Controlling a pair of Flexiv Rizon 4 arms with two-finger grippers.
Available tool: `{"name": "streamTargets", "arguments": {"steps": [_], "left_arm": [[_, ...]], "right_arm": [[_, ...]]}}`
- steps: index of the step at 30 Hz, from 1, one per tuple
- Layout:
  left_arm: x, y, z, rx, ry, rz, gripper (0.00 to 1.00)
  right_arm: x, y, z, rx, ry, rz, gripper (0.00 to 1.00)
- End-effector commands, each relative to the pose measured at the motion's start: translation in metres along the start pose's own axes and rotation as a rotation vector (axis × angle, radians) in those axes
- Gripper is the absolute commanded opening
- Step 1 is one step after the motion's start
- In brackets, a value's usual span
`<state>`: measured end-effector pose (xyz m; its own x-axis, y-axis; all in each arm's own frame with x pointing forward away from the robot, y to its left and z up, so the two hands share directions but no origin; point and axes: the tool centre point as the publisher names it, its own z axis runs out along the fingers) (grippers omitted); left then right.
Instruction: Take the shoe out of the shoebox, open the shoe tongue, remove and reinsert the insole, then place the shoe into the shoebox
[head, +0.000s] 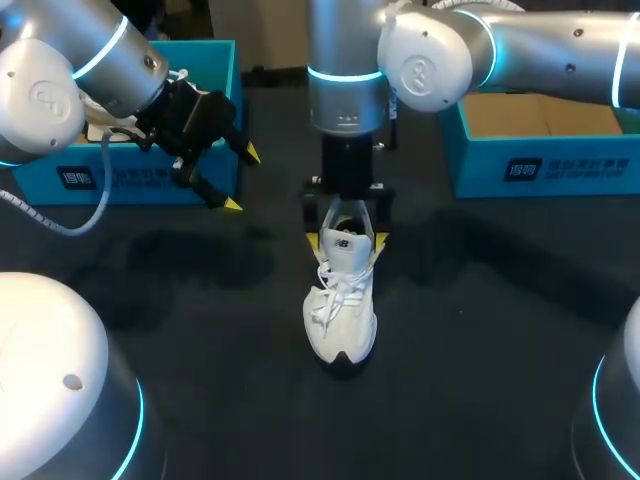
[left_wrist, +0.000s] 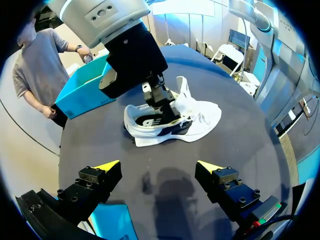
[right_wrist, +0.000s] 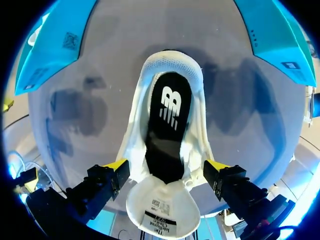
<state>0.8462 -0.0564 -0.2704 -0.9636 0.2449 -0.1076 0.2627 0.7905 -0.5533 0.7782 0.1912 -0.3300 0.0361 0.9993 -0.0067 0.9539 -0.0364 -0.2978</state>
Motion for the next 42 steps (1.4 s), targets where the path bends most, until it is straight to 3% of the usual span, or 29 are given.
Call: {"name": "streamTargets", "arguments": {"steps": [1,10,27,39,41,42], "left_arm": [[0.001,0.000,0.000,-0.002,-0.001,0.001,1.00],[0.001,0.000,0.000,-0.002,-0.001,0.001,1.00],[0.001,0.000,0.000,-0.002,-0.001,0.001,1.00],[0.001,0.000,0.000,-0.002,-0.001,0.001,1.00],[0.001,0.000,0.000,-0.002,-0.001,0.001,1.00],[0.001,0.000,0.000,-0.002,-0.001,0.001,1.00]], "right_arm": [[0.001,-0.001,0.000,-0.007,0.006,-0.004,1.00],[-0.003,-0.006,-0.008,-0.011,-0.018,0.013,1.00],[0.004,-0.036,-0.061,-0.105,-0.100,0.085,1.00],[0.017,-0.072,-0.055,-0.115,-0.082,0.156,0.99],[0.020,-0.075,-0.049,-0.108,-0.066,0.162,0.76],[0.020,-0.076,-0.046,-0.103,-0.062,0.162,0.56]]}}
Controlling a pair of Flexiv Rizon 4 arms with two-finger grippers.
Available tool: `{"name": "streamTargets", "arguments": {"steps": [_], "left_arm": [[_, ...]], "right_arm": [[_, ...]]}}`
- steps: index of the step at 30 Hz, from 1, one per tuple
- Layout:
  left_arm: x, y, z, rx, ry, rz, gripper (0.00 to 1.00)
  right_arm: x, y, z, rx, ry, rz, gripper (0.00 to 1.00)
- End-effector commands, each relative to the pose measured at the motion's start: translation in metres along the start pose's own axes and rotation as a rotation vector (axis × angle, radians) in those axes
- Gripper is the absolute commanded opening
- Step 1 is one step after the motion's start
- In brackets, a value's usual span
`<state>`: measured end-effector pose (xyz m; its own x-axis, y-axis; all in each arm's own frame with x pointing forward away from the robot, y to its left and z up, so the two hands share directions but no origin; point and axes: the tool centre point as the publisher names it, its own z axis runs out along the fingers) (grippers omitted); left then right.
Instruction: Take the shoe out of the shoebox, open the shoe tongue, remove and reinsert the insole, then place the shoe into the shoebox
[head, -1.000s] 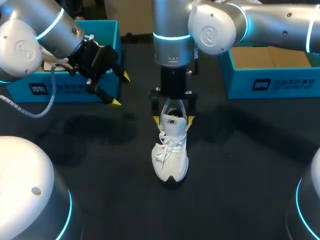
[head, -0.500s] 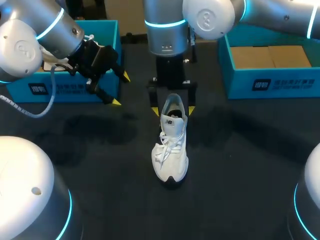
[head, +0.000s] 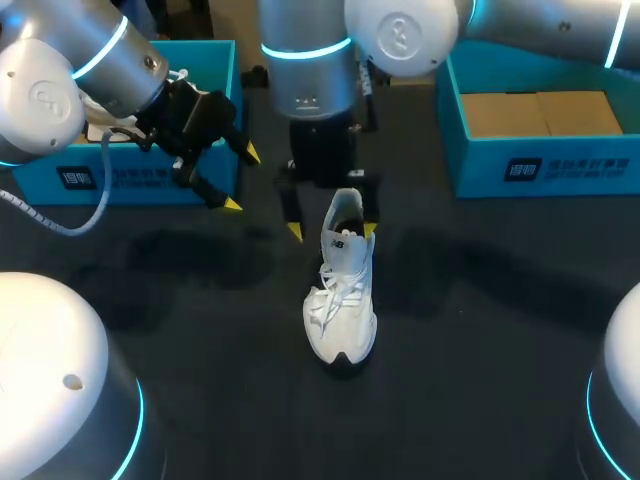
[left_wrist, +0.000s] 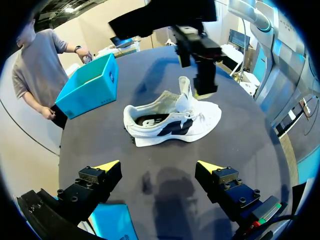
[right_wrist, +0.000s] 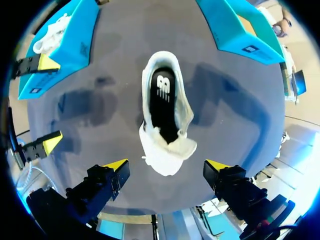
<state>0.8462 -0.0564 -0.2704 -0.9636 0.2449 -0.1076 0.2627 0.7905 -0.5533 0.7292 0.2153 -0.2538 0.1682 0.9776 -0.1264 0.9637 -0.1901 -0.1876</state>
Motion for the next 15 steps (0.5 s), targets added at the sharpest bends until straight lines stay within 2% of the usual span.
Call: {"name": "streamTargets", "arguments": {"steps": [1,5,10,15], "left_arm": [[0.001,0.000,0.000,-0.002,-0.001,0.001,1.00],[0.001,0.000,0.000,-0.002,-0.001,0.001,1.00],[0.001,0.000,0.000,-0.002,-0.001,0.001,1.00],[0.001,0.000,0.000,-0.002,-0.001,0.001,1.00]], "right_arm": [[-0.001,-0.007,0.015,0.005,0.027,0.004,0.49],[0.002,-0.009,0.023,0.025,0.034,0.011,0.44],[-0.004,-0.014,0.033,0.044,0.062,0.025,0.43],[-0.008,-0.018,0.044,0.062,0.073,0.038,0.45]]}}
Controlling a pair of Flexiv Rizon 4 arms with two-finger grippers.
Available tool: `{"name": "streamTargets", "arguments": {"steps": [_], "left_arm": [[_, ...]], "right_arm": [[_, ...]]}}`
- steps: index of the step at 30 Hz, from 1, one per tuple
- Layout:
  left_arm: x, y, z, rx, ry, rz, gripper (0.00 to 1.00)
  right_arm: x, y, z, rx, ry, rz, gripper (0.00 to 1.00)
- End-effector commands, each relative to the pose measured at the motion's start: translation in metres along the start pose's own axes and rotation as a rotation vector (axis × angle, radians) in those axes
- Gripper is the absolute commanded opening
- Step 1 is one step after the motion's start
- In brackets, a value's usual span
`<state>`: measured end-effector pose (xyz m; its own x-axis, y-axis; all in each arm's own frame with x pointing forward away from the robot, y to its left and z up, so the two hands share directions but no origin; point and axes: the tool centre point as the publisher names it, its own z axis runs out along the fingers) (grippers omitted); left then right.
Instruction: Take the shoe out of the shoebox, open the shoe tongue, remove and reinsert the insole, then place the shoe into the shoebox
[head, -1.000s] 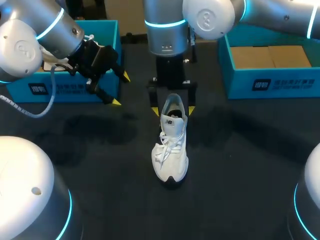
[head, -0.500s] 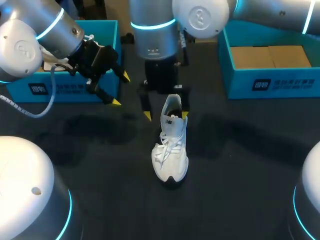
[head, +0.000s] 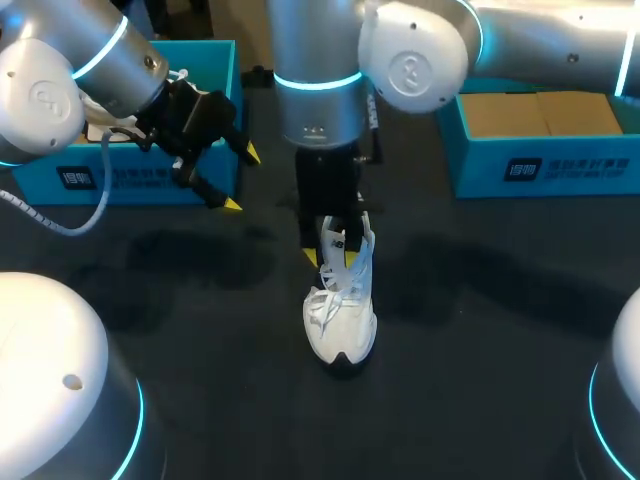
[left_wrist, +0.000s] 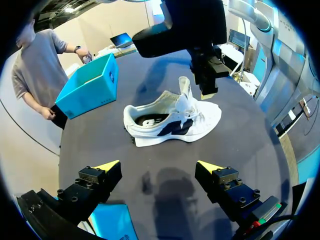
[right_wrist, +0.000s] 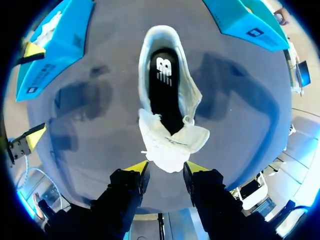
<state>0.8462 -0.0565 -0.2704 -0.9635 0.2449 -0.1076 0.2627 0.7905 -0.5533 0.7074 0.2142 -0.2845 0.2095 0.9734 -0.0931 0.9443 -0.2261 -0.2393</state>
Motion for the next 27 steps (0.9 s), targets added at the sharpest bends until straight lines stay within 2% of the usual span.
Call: {"name": "streamTargets", "arguments": {"steps": [1,5,8,13,18,20,27], "left_arm": [[0.001,0.000,0.000,-0.002,-0.001,0.001,1.00],[0.001,0.000,0.000,-0.002,-0.001,0.001,1.00],[0.001,0.000,0.000,-0.002,-0.001,0.001,1.00],[0.001,0.000,0.000,-0.002,-0.001,0.001,1.00],[0.001,0.000,0.000,-0.002,-0.001,0.001,1.00],[0.001,0.000,0.000,-0.002,-0.001,0.001,1.00],[0.001,0.000,0.000,-0.002,-0.001,0.001,1.00]], "right_arm": [[-0.008,-0.002,0.011,0.011,0.030,0.004,0.45],[-0.010,0.001,0.019,0.016,0.041,0.005,0.40],[-0.008,0.004,0.023,0.019,0.049,-0.004,0.40],[-0.007,0.016,0.027,0.020,0.052,-0.026,0.35],[-0.007,0.031,0.028,0.016,0.053,-0.045,0.31],[-0.008,0.035,0.028,0.015,0.051,-0.049,0.27],[-0.009,0.045,0.027,0.002,0.043,-0.067,0.22]]}}
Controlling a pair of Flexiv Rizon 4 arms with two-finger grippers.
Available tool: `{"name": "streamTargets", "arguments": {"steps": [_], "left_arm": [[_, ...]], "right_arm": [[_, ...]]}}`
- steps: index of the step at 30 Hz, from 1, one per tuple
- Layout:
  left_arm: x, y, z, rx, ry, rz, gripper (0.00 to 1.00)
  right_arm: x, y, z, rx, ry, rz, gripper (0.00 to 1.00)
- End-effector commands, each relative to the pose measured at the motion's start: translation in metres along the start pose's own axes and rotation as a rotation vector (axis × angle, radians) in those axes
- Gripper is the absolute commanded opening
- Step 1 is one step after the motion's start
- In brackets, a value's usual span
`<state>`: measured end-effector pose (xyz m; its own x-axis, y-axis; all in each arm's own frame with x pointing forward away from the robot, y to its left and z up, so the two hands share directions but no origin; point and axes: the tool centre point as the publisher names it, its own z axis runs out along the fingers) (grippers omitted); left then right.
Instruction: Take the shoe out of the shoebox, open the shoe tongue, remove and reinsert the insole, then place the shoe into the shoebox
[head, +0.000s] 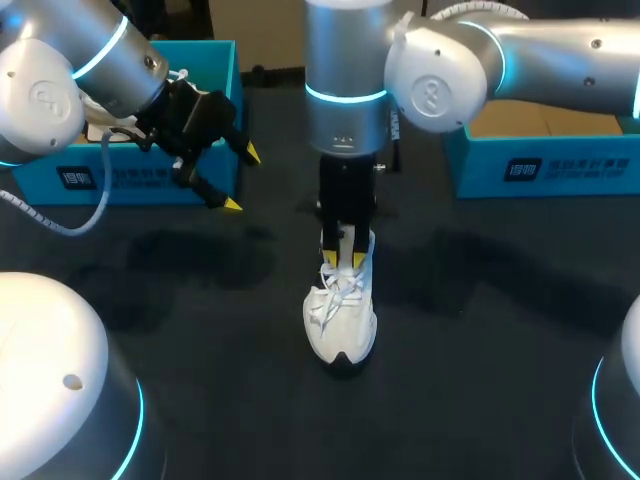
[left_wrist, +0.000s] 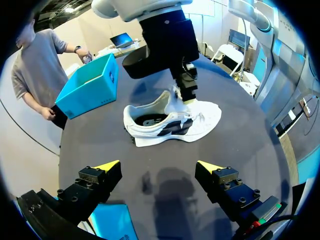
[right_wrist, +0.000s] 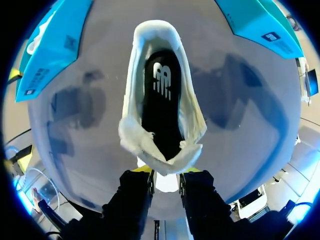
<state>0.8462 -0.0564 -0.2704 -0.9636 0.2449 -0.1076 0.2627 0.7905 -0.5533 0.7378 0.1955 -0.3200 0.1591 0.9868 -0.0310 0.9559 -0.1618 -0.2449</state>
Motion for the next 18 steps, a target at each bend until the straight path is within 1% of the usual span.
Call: {"name": "streamTargets", "arguments": {"steps": [1,5,6,13,14,18], "left_arm": [[0.001,0.000,0.000,-0.002,-0.001,0.001,1.00],[0.001,0.000,0.000,-0.002,-0.001,0.001,1.00],[0.001,0.000,0.000,-0.002,-0.001,0.001,1.00],[0.001,0.000,0.000,-0.002,-0.001,0.001,1.00],[0.001,0.000,0.000,-0.002,-0.001,0.001,1.00],[0.001,0.000,0.000,-0.002,-0.001,0.001,1.00]], "right_arm": [[-0.001,0.005,0.000,0.001,-0.006,-0.002,0.22],[-0.001,0.008,-0.001,-0.006,0.009,-0.013,0.22],[-0.002,0.008,0.000,0.005,-0.007,-0.018,0.22],[-0.005,0.009,0.000,-0.001,-0.008,-0.024,0.23],[-0.006,0.008,-0.002,0.002,-0.015,-0.027,0.23],[-0.008,0.010,-0.015,-0.027,-0.036,-0.027,0.25]]}}
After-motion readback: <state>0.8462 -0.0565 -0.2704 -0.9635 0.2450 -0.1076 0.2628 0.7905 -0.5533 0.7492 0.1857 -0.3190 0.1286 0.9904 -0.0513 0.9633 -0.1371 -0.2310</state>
